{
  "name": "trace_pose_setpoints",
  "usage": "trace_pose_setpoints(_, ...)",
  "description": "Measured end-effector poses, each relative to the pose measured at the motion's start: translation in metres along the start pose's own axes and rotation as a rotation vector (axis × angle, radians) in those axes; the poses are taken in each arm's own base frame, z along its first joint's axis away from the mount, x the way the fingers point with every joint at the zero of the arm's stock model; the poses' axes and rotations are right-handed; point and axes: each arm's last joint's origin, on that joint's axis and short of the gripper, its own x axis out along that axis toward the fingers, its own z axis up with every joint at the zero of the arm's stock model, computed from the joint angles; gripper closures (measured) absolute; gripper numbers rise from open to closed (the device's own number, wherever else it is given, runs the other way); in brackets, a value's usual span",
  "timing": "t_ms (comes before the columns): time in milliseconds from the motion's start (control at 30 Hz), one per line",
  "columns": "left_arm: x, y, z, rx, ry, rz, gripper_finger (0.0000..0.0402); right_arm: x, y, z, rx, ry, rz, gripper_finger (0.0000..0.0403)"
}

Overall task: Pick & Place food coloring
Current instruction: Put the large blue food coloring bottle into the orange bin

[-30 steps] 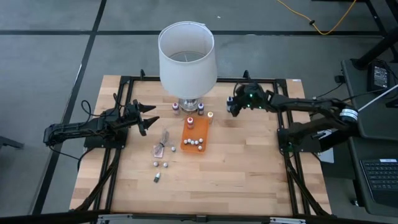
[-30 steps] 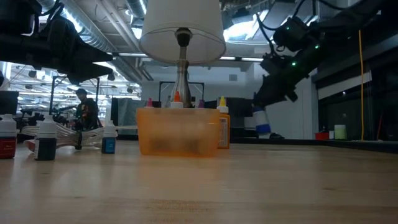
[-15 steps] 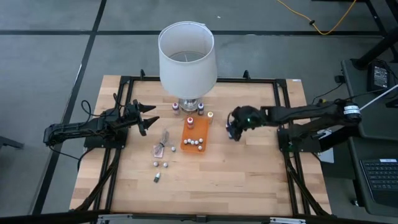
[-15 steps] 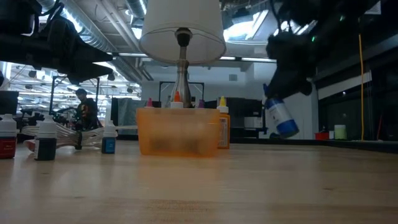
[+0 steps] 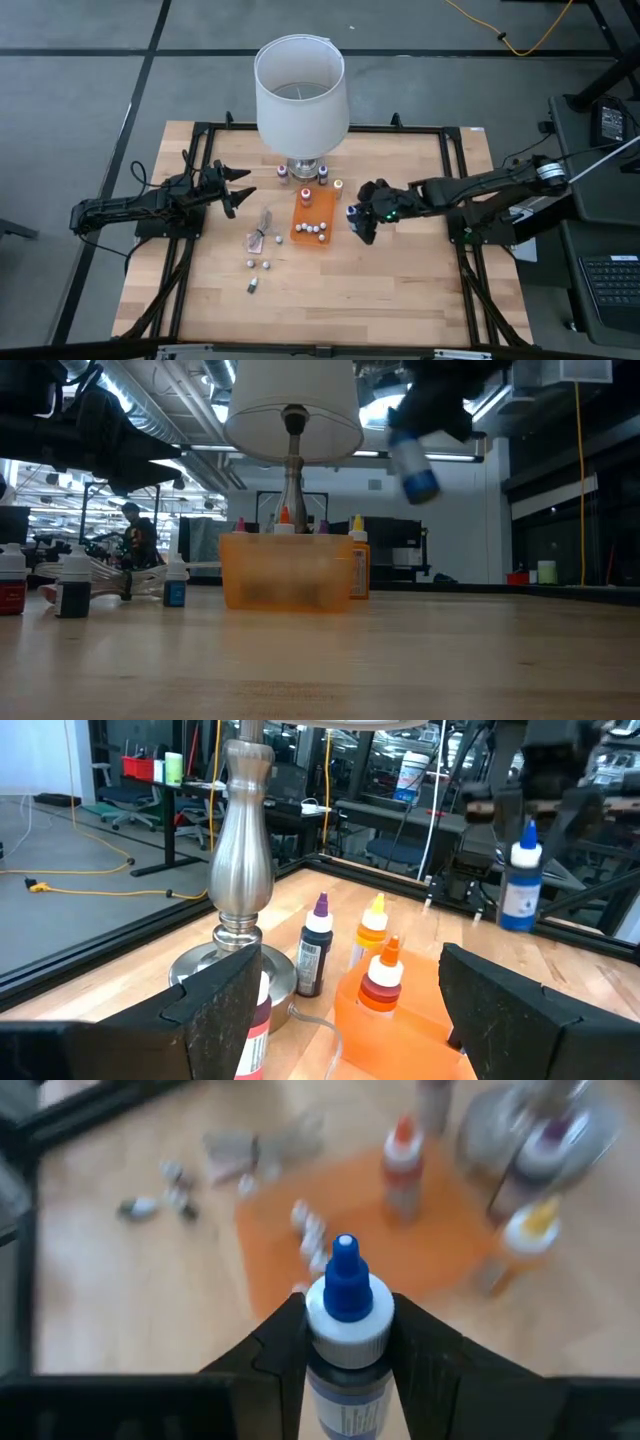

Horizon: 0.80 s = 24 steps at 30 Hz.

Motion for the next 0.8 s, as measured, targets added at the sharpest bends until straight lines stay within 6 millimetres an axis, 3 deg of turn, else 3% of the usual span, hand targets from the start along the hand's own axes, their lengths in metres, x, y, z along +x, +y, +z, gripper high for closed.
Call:
trace_pose_setpoints(267,0.0,0.0,0.0,0.0,0.0,0.0,0.0107,0.015,0.024,0.02,-0.09,-0.154,-0.181,0.0284)
trace_pose_setpoints(567,0.0,0.0,0.0,0.0,0.0,0.0,0.0107,0.032,0.043,0.007,0.042,-0.316,-0.35,0.0284)
trace_pose_setpoints(800,0.0,0.0,0.0,0.0,0.0,0.0,0.0107,0.063,0.047,0.001,0.081,-0.351,-0.376,0.0284)
